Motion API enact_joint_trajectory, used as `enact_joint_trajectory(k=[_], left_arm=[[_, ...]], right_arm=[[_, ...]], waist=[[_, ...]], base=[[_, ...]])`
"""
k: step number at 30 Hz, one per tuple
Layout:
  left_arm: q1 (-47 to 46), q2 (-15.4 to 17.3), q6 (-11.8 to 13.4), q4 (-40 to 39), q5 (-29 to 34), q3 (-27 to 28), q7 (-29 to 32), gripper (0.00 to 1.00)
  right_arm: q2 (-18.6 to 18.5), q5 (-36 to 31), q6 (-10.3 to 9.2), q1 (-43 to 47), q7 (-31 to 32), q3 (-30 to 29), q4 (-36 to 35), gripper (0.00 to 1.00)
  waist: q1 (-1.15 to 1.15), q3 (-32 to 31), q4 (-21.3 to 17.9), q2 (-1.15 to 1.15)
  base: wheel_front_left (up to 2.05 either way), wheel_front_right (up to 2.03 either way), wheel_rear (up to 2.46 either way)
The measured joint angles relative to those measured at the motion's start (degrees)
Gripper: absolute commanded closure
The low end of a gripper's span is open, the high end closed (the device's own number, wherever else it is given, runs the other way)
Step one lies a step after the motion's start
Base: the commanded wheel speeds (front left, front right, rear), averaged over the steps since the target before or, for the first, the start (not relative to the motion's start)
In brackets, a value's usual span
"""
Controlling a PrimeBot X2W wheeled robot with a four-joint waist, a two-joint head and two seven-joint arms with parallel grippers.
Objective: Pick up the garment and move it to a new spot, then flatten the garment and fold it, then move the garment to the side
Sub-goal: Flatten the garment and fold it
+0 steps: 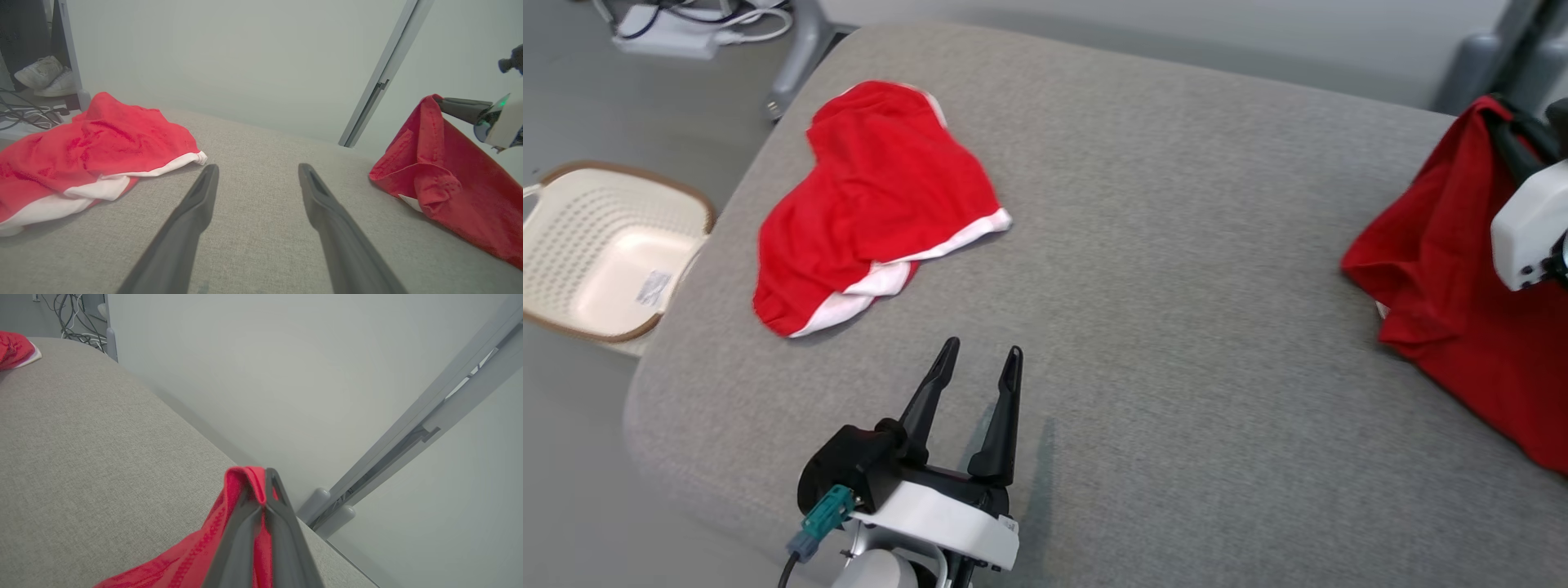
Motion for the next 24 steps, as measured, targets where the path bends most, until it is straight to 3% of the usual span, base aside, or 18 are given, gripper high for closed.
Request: enact_joint_trajectory(k=[3,4,5,10,14,24], left_arm=[[-0.10,0.02,0.27,-0.04,-0.97,-1.26,0.00,0.00],[-0.13,0.00,0.44,-0.12,-1.15,-1.63,0.00,0.00],[-0.15,0.03,0.46,-0.19,-1.46,-1.88,0.00,0.00],[-1.10,0.00,0.77,-0.42,-2.03,-3.30,0.00,0.00],[-1.25,0.02,1.04,-0.51,-2.10,-3.38,0.00,0.00],[-1.94,-0.03,1.35,-0.32,-0.04,-1.38,0.00,0.00]], right_arm=[[-0.98,2.82,0.00,-3.05,2.93,2.10,3.68,1.00],[-1.11,3.91,0.00,-3.86,4.11,2.53,5.15,0.75],[-1.22,4.47,0.00,-4.71,4.80,3.04,6.33,0.00],[-0.80,7.04,0.00,-9.83,4.69,2.64,12.49,0.00],[2.25,8.16,0.00,-12.72,3.39,3.75,14.95,0.00],[6.37,9.14,0.00,-14.40,-6.51,6.23,18.28,0.00]], waist=[[0.00,1.08,2.69,0.00],[0.00,1.46,3.54,0.00],[0.00,1.90,4.35,0.00],[0.00,4.00,7.67,0.00],[0.00,5.26,8.74,0.00],[0.00,3.49,3.99,0.00]], base=[[0.00,0.00,0.00],[0.00,0.00,0.00],[0.00,0.00,0.00],[0.00,0.00,0.00],[0.00,0.00,0.00],[0.00,0.00,0.00]])
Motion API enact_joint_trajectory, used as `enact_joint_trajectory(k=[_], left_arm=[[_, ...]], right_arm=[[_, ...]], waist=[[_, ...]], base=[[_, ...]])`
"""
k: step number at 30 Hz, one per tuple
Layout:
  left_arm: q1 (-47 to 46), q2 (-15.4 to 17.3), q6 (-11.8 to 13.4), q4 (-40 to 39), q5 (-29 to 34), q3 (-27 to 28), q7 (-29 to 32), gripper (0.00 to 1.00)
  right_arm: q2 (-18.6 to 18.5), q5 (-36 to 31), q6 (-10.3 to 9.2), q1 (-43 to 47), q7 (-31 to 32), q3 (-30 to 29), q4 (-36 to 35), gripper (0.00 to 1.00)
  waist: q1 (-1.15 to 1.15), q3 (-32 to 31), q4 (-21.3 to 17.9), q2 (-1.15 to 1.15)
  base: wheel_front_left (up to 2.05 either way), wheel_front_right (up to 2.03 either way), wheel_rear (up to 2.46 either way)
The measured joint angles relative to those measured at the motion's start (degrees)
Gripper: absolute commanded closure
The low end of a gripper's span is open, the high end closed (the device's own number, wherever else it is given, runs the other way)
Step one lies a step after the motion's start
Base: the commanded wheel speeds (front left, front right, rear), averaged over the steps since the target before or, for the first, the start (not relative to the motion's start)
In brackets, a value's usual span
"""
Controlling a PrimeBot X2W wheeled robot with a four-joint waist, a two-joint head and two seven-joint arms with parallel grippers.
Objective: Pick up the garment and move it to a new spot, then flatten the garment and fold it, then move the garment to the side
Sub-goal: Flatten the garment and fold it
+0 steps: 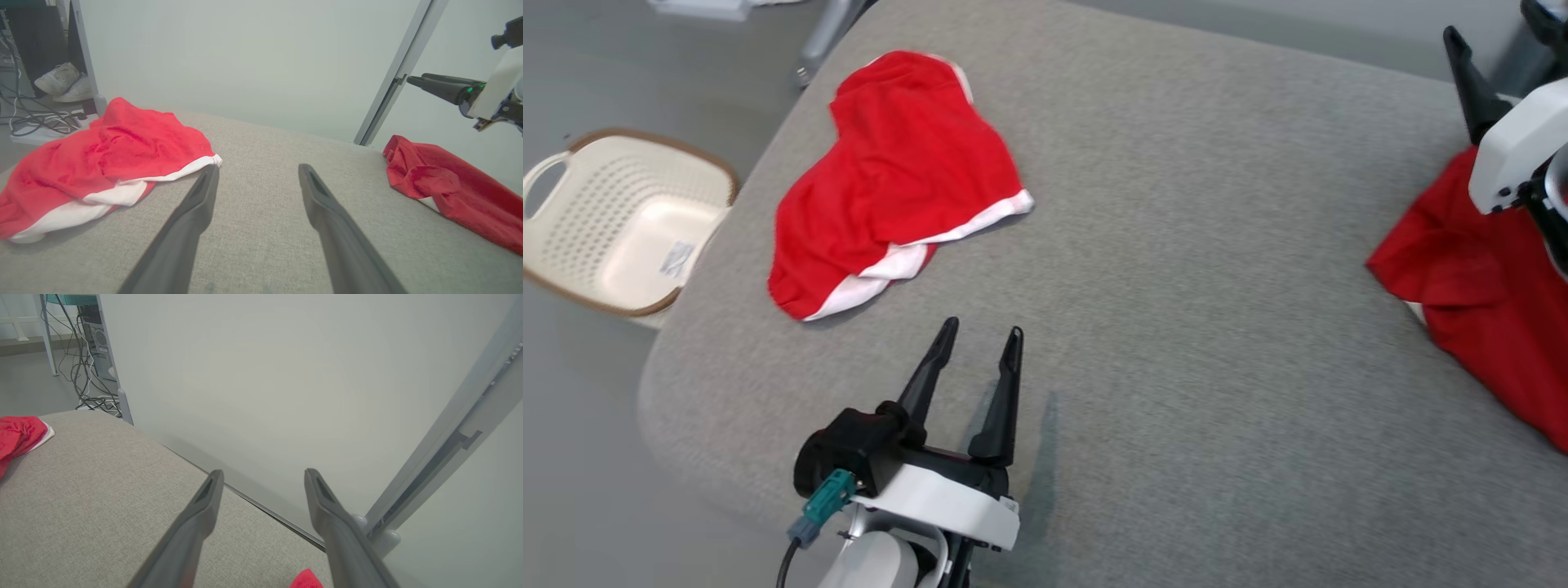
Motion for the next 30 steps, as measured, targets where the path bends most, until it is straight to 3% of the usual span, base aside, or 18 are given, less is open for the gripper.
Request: enact_joint_trajectory(k=[8,14,24,30], left_arm=[[-0.15,0.03,-0.93,0.52,3.56,4.59,0.00,0.00],[0.53,-0.03,-1.45,-0.60,4.70,8.18,-0.01,0.00],[2.12,0.01,-2.82,-0.23,6.33,12.09,0.00,0.00],[2.52,0.01,-3.57,0.56,8.50,13.01,0.00,0.00]], right_arm=[[1.54,1.68,0.01,7.09,-4.53,-2.66,-6.24,0.00],[0.11,-4.53,-0.05,20.08,-4.74,-15.06,-23.32,0.00],[8.12,-12.95,0.00,47.04,-4.71,-29.61,-40.18,0.00],[13.47,-15.60,0.00,53.33,-4.72,-33.85,-44.66,0.00]], waist=[[0.00,-3.30,-9.22,0.00],[0.00,-5.71,-17.59,0.00],[0.00,-8.90,-29.37,0.00],[0.00,-9.55,-33.66,0.00]], base=[[0.00,0.00,0.00],[0.00,0.00,0.00],[0.00,0.00,0.00],[0.00,0.00,0.00]])
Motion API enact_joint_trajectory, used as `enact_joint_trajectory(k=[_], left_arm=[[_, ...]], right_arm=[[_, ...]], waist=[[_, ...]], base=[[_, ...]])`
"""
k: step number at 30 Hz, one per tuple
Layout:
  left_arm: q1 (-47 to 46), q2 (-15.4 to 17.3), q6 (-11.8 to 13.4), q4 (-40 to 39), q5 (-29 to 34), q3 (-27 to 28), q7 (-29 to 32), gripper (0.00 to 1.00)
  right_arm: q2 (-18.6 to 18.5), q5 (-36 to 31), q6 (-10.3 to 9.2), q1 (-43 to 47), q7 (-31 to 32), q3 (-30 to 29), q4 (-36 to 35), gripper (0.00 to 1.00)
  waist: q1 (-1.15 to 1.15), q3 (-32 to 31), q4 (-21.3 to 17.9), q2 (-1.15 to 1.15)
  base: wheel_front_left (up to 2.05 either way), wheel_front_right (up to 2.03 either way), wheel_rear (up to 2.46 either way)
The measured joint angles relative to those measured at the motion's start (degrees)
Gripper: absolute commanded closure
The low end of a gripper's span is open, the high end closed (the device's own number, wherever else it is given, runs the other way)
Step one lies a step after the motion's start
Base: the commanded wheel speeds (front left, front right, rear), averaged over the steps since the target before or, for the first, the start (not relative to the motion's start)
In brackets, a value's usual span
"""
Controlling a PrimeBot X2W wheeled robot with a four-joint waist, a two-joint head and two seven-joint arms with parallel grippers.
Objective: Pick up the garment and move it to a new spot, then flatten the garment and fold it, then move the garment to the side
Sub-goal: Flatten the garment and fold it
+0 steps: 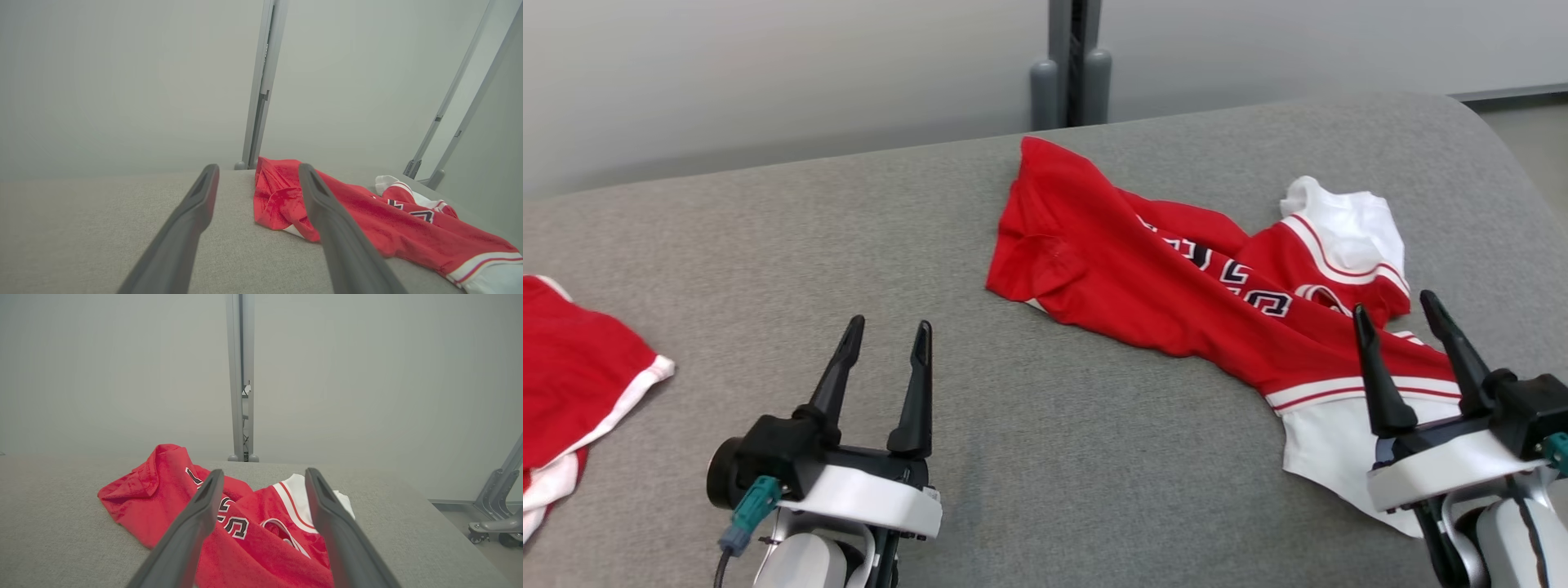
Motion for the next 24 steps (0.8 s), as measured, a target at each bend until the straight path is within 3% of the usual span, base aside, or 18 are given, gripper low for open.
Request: enact_joint_trajectory(k=[4,8,24], left_arm=[[-1.02,0.01,-3.03,3.69,2.43,-1.35,-0.01,0.00],[-5.87,0.71,-5.75,12.15,4.76,-3.36,-0.01,0.00],[-25.96,3.47,-7.45,30.23,8.34,-6.90,6.80,0.00]], right_arm=[[2.37,-0.79,0.00,1.90,0.00,-0.45,-2.09,0.00],[4.09,-1.48,0.00,3.43,0.00,-0.41,-3.48,0.00],[7.91,-6.99,0.00,5.04,0.00,2.43,-3.19,0.00]], waist=[[0.00,0.93,-2.29,0.00],[0.00,2.38,-5.42,0.00],[0.00,9.43,-13.10,0.00]], base=[[0.00,0.00,0.00],[0.00,0.00,0.00],[0.00,0.00,0.00]])
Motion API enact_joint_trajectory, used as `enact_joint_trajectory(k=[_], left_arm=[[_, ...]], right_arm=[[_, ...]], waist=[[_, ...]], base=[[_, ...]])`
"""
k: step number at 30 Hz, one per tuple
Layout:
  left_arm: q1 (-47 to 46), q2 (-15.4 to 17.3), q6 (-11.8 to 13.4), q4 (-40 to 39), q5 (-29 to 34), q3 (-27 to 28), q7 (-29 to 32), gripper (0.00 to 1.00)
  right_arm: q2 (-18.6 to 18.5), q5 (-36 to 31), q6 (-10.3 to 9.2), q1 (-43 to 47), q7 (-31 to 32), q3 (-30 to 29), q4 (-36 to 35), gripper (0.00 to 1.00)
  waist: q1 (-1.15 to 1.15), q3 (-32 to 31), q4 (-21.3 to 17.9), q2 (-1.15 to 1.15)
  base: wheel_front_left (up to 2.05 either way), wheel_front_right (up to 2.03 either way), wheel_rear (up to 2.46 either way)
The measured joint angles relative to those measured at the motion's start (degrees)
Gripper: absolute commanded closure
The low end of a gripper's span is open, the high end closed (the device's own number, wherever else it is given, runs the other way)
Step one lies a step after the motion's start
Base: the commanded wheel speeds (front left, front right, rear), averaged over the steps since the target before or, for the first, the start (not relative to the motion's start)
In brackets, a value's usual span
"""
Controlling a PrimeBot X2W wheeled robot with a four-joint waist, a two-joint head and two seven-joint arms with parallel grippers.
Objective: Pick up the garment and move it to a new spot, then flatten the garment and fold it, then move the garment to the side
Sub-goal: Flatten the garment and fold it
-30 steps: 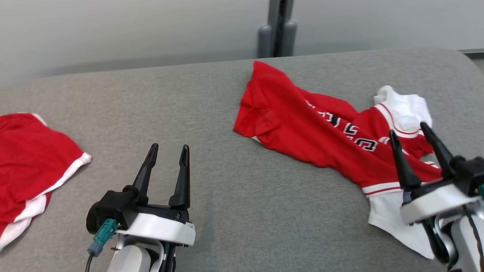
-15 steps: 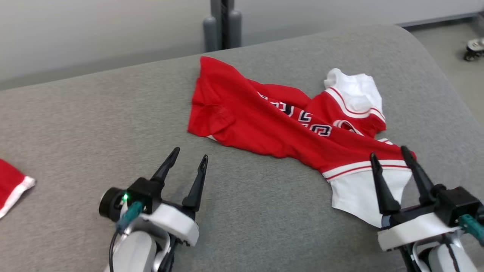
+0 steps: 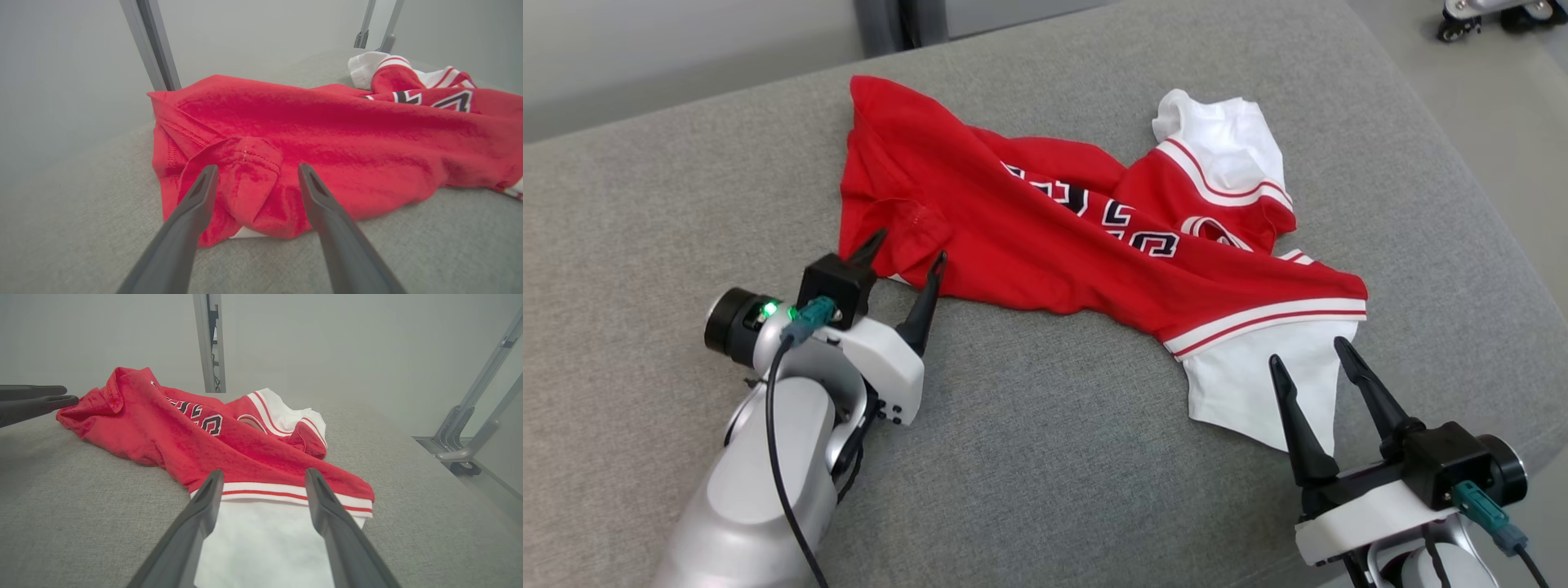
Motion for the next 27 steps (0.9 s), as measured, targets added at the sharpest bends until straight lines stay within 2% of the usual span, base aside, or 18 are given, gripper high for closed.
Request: enact_joint_trajectory(k=[20,22,23,26,27], left_arm=[[-9.60,-0.77,-1.08,10.00,-2.23,-1.90,1.79,0.00],[-10.10,-0.99,-1.27,10.92,-2.65,-2.37,2.26,0.45],[-10.24,-1.10,-1.35,11.38,-2.93,-2.59,2.29,0.60],[-10.90,-1.22,-1.52,12.39,-3.57,-3.04,2.22,0.94],[-11.15,-1.22,-1.52,12.58,-3.76,-3.15,2.14,0.97]], right_arm=[[1.08,0.20,0.00,-1.32,0.00,0.37,1.00,0.00],[1.09,0.45,0.00,-1.37,0.00,0.55,1.13,0.00],[1.09,0.66,0.00,-1.46,0.00,0.60,1.18,0.00],[1.10,0.71,0.00,-1.70,0.00,0.54,1.29,0.00],[1.11,0.71,0.00,-1.71,0.00,0.46,1.36,0.00]], waist=[[0.00,3.08,-0.85,0.00],[0.00,3.11,-0.93,0.00],[0.00,3.10,-0.96,0.00],[0.00,3.03,-0.98,0.00],[0.00,2.97,-0.97,0.00]], base=[[0.00,0.00,0.00],[0.00,0.00,0.00],[0.00,0.00,0.00],[0.00,0.00,0.00],[0.00,0.00,0.00]])
